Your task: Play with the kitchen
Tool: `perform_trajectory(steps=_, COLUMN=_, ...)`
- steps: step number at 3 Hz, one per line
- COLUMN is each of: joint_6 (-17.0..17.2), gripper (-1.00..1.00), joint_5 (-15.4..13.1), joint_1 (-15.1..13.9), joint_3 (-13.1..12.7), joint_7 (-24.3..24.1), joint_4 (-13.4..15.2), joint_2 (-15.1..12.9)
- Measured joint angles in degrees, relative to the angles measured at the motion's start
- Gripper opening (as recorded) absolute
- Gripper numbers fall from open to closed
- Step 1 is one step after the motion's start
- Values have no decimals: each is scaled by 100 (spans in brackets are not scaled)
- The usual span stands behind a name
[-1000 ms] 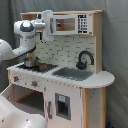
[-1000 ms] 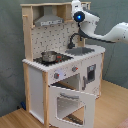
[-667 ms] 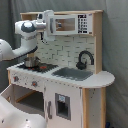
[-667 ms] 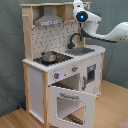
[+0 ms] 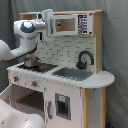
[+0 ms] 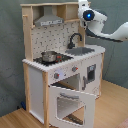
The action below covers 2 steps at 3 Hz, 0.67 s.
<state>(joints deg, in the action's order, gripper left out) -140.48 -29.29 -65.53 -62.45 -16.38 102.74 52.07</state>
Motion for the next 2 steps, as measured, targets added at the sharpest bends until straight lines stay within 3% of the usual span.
perform_trajectory(steps=2, joint_6=-337, gripper=-100, joint_5=-7, joint_1=714, joint_3=541, joint_7=0, joint_4=724, joint_2=57)
